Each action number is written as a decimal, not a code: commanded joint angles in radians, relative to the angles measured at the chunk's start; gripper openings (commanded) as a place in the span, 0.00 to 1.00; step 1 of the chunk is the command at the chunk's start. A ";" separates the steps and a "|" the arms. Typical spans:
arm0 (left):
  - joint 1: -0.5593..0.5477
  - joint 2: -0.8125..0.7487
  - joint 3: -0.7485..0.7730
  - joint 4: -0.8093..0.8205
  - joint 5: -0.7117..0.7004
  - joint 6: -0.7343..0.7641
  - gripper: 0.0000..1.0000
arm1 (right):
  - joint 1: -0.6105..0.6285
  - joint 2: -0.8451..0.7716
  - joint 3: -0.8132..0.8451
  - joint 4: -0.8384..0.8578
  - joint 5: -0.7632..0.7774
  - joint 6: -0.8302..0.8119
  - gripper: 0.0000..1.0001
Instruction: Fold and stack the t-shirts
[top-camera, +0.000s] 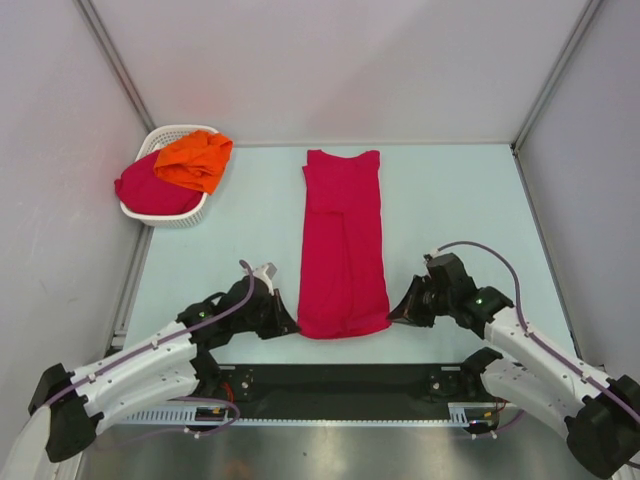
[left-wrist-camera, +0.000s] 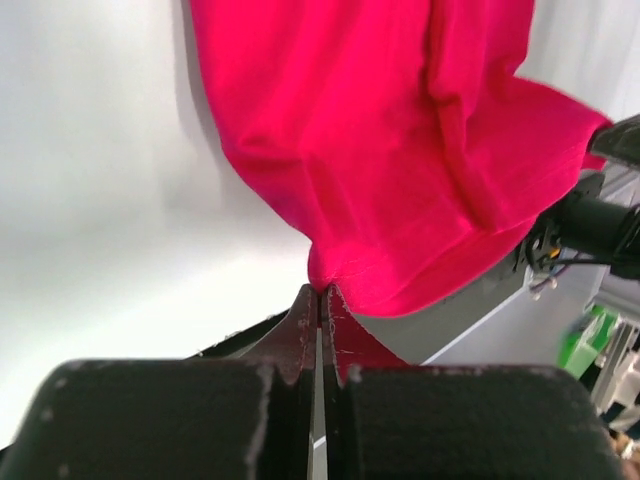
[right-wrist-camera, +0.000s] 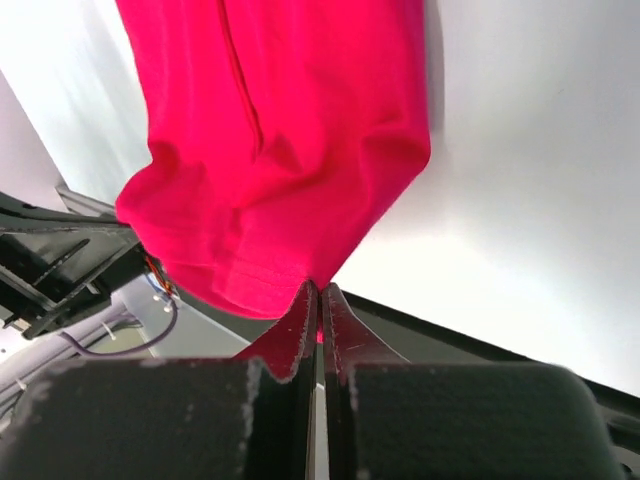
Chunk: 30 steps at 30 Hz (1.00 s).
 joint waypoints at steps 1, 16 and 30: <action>0.044 0.000 0.082 -0.022 -0.040 0.034 0.00 | -0.058 0.007 0.079 -0.044 -0.046 -0.088 0.00; 0.154 0.089 0.180 0.029 -0.026 0.085 0.00 | -0.223 0.159 0.175 0.010 -0.130 -0.218 0.00; 0.248 0.247 0.246 0.098 0.006 0.164 0.00 | -0.286 0.315 0.286 0.054 -0.167 -0.292 0.00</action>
